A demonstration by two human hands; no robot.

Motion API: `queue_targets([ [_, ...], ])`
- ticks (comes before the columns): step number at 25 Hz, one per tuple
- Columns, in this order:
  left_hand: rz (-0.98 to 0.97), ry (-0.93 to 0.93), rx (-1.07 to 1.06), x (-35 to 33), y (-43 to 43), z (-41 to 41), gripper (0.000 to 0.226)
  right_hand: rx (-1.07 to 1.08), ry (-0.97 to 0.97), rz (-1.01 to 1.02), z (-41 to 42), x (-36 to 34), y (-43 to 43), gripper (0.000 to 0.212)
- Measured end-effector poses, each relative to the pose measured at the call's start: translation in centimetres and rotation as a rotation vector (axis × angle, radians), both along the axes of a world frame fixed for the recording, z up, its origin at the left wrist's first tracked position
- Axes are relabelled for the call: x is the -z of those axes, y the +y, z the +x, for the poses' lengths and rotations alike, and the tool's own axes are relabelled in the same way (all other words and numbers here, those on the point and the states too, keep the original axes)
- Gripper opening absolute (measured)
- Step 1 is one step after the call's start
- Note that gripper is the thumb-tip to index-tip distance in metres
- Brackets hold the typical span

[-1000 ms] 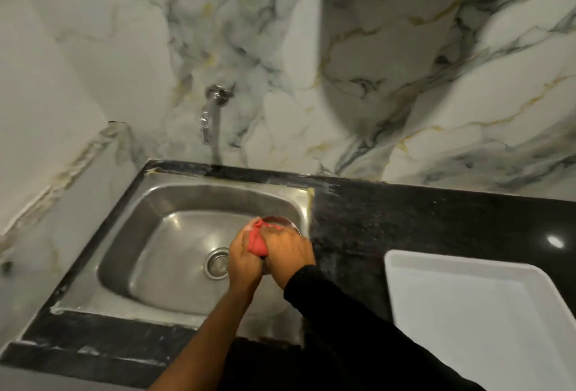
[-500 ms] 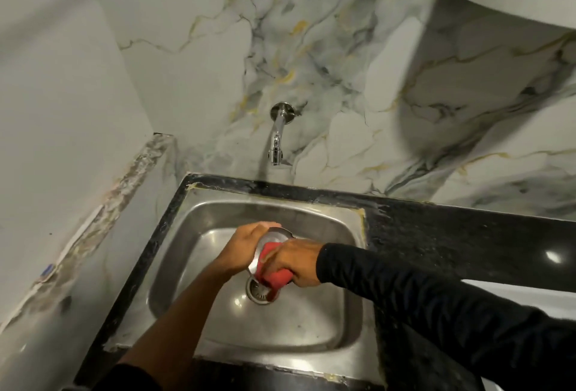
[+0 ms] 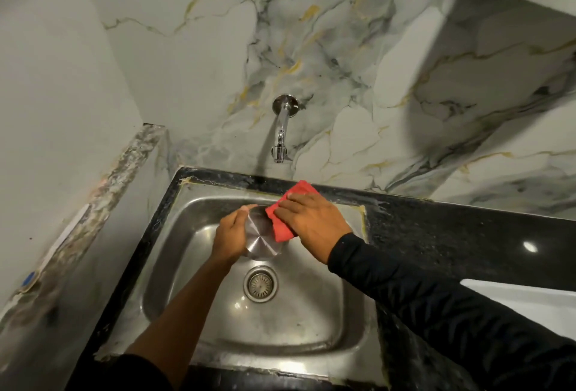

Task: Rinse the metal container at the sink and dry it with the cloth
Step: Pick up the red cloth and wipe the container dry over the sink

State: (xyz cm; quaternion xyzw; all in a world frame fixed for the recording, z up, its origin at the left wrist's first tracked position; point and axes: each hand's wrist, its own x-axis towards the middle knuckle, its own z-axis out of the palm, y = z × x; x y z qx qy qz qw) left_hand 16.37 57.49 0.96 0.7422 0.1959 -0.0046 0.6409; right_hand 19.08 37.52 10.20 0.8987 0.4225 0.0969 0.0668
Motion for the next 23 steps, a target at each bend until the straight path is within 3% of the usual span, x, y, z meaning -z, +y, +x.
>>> queue_targets([
  [2, -0.084, 0.007, -0.032, 0.3, -0.2, 0.5, 0.042, -0.073, 0.079, 0.059, -0.6, 1.2, 1.3, 0.038],
  [4, -0.124, -0.016, 0.038, 0.2, -0.6, 0.8, 0.043, -0.146, 0.203, -0.032, -1.3, 3.2, 2.6, 0.039],
  [8, -0.059, -0.018, 0.173, 0.7, -0.4, -0.1, 0.044, -0.197, 0.015, -0.121, -1.7, 5.3, 3.4, 0.023],
  [11, 0.003, -0.021, 0.114, 1.9, -0.1, -0.9, 0.039, -0.097, -0.109, -0.200, -2.7, 5.8, 4.4, 0.022],
  [14, 0.187, -0.091, 0.048, 1.2, -0.6, -1.3, 0.050, 0.158, -0.025, -0.237, -3.1, 5.4, 5.8, 0.024],
  [17, 0.369, -0.242, -0.061, 0.0, -1.8, -1.5, 0.055, 0.443, 0.239, -0.199, -2.1, 4.0, 7.7, 0.026],
  [21, 0.377, -0.365, -0.059, 0.3, -2.4, -2.3, 0.052, 0.664, 1.163, -0.041, 1.5, 1.9, 7.1, 0.039],
  [23, 0.309, -0.381, -0.043, 0.7, -2.2, -2.6, 0.054, 0.746, 1.395, 0.056, 1.6, 1.0, 5.7, 0.041],
])
